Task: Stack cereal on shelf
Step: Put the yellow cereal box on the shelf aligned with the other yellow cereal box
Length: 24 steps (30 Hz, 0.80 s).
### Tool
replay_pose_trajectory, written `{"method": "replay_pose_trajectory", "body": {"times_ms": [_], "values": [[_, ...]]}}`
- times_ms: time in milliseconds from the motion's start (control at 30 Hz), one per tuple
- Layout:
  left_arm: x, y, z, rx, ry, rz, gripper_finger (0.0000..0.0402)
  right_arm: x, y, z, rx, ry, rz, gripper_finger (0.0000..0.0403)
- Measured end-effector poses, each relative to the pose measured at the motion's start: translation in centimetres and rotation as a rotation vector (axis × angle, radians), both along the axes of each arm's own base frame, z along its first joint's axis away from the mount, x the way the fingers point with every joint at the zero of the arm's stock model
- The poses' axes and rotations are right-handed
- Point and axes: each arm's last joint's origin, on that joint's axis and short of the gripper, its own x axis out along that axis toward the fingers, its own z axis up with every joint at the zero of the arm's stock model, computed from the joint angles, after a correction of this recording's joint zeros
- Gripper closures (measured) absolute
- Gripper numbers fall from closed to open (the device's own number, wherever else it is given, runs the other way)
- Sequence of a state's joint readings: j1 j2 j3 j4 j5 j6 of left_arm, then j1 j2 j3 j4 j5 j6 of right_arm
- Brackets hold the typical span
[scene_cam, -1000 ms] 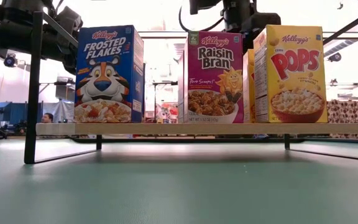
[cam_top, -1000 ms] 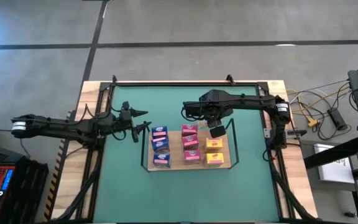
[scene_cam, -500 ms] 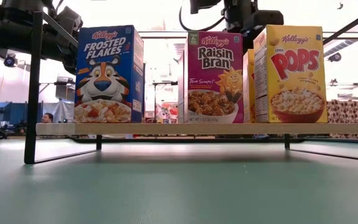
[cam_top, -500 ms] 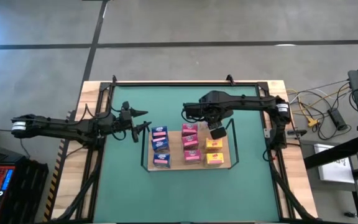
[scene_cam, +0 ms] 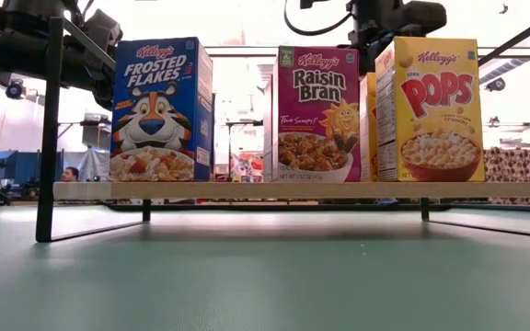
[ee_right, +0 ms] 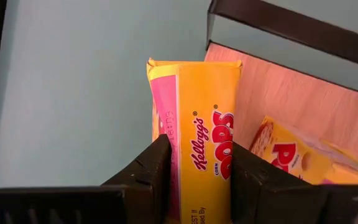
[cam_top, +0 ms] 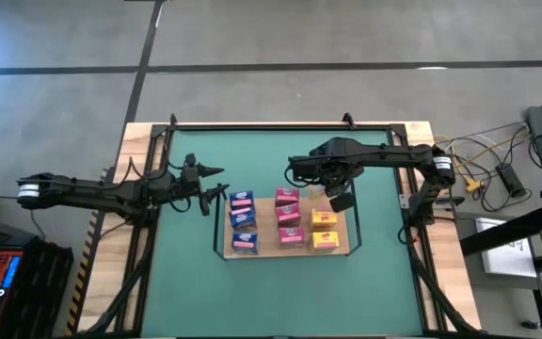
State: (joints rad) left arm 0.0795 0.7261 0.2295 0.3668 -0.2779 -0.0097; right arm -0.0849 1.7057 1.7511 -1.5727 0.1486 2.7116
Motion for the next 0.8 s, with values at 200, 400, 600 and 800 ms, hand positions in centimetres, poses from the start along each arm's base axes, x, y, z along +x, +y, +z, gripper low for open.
{"method": "replay_pose_trajectory", "body": {"times_ms": [200, 400, 600, 800], "values": [[0.0, 0.0, 0.0, 0.000, 0.000, 0.000, 0.0168, -0.1, 0.1, -0.5, 0.031, 0.018, 0.008, 0.0298], [0.0, 0.0, 0.0, 0.000, 0.000, 0.000, 0.0168, -0.2, 0.6, -1.0, 0.056, 0.035, 0.018, 0.0298], [0.0, 0.0, 0.0, 0.000, 0.000, 0.000, 0.0168, -0.2, 1.4, -1.3, 0.056, 0.043, 0.010, 0.0298], [0.0, 0.0, 0.0, 0.000, 0.000, 0.000, 0.0168, -0.2, 2.0, -1.3, 0.066, 0.039, -0.008, 0.0298]]}}
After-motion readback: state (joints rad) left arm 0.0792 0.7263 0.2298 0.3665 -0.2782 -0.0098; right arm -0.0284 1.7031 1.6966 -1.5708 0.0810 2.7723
